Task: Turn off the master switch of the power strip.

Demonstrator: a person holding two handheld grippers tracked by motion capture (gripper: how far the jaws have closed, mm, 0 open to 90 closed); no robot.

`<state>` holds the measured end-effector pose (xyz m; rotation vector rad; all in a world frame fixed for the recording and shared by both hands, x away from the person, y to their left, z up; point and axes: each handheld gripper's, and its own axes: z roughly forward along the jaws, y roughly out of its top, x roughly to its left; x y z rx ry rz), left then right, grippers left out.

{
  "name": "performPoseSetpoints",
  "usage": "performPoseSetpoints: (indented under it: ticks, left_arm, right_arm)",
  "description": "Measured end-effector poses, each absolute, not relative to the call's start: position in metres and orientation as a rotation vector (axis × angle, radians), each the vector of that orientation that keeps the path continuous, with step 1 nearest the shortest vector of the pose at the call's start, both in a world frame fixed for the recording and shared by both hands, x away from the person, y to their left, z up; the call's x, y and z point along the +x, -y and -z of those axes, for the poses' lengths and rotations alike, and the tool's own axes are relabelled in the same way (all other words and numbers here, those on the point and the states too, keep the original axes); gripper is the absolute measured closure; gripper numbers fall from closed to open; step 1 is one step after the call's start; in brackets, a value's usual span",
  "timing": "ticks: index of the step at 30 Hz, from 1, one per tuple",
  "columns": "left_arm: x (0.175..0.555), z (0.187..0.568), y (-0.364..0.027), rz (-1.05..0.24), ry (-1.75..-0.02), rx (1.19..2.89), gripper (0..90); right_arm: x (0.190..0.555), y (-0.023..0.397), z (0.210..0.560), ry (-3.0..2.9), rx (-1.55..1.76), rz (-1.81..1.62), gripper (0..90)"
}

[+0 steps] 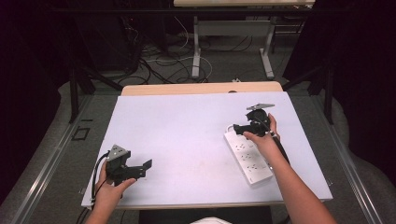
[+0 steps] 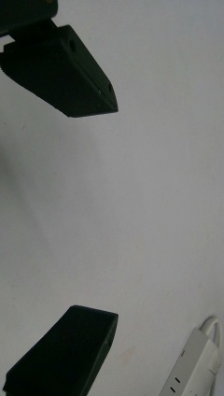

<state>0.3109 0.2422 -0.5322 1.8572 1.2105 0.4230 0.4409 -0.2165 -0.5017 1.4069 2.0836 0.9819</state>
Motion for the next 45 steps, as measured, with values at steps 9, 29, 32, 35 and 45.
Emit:
performPoseSetpoints:
  ticks: [9, 29, 32, 35, 45]
  left_arm:
    - [0.311, 0.532, -0.242, -0.423, -1.211, 1.857, 2.1]
    - [0.311, 0.532, -0.242, -0.435, -1.214, 1.848, 0.3]
    - [0.311, 0.532, -0.242, -0.445, -1.214, 1.85, 0.3]
    - [0.311, 0.532, -0.243, -0.446, -1.217, 1.846, 0.3]
    - [0.311, 0.532, -0.243, -0.443, -1.234, 1.826, 0.3]
  right_arm:
    - [0.426, 0.213, 0.502, -2.109, 1.306, -0.98, 0.0]
    - [0.399, 0.222, 0.486, -2.089, 1.241, -1.037, 0.0]
    - [0.392, 0.227, 0.485, -2.086, 1.232, -1.047, 0.0]
    - [0.385, 0.232, 0.484, -2.085, 1.225, -1.054, 0.0]
    - [0.362, 0.255, 0.486, -2.053, 1.24, -1.086, 0.0]
